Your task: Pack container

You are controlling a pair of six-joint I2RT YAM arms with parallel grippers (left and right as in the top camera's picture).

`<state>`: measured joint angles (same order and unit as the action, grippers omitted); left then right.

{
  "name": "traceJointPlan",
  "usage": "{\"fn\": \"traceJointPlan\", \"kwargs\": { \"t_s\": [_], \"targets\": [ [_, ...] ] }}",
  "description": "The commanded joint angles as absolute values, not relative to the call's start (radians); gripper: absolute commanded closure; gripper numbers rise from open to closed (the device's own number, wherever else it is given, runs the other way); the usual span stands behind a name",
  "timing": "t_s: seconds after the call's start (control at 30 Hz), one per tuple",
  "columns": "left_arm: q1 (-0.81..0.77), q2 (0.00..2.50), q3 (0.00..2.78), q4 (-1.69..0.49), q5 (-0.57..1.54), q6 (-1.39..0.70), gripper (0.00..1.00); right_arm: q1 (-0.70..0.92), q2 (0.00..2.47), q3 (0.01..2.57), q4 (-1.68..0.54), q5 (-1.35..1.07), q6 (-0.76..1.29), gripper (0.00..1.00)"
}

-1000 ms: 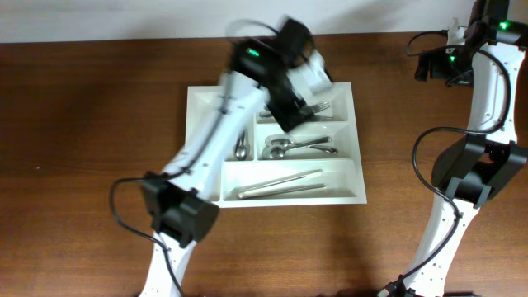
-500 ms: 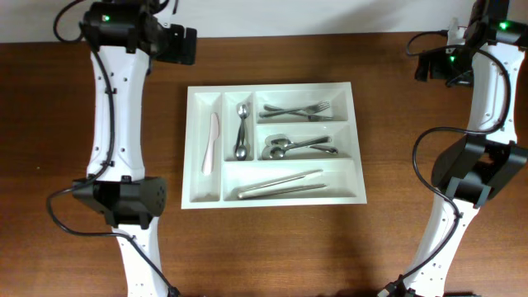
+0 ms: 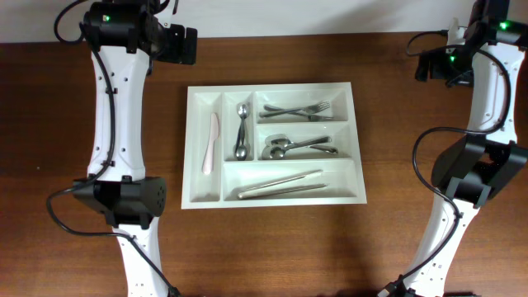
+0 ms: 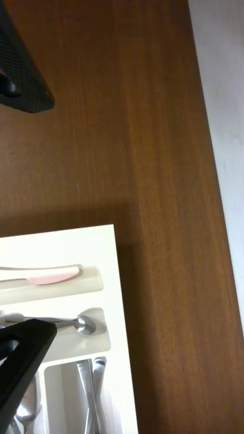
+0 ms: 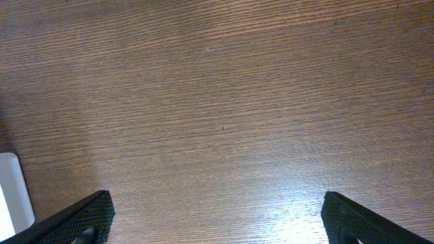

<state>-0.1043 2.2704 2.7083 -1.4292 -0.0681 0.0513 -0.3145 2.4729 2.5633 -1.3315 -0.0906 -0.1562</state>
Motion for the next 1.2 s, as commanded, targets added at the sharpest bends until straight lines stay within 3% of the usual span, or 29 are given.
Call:
{"fn": "traceJointPlan", "kwargs": {
  "t_s": [0.0,0.3,0.6,0.73,0.93,1.17],
  "targets": [
    [-0.102,2.263,2.725,-1.433,-0.072,0.038,0.01,-0.308,2.381,2.572,-1.332,-0.089,-0.148,0.01],
    [-0.102,2.263,2.725,-1.433,-0.072,0.038,0.01,-0.192,1.861,2.571,-1.332,-0.089,-0.148,0.01],
    [-0.102,2.263,2.725,-1.433,-0.072,0.037,0.01,0.032,1.46,2.571,-1.332,-0.089,-0.148,0.02],
    [-0.102,2.263,2.725,-1.433,-0.072,0.037,0.01,0.053,1.316,2.537,-1.332,-0.089,-0.148,0.01],
    [-0.102,2.263,2.725,-1.433,-0.072,0.037,0.01,0.053,1.026,2.241,-1.304,-0.065,-0.187,0.01],
    [-0.102,2.263,2.725,-1.433,-0.072,0.037,0.01,0.053,0.687,1.739,-1.017,-0.064,-0.208,0.01]
  ]
}}
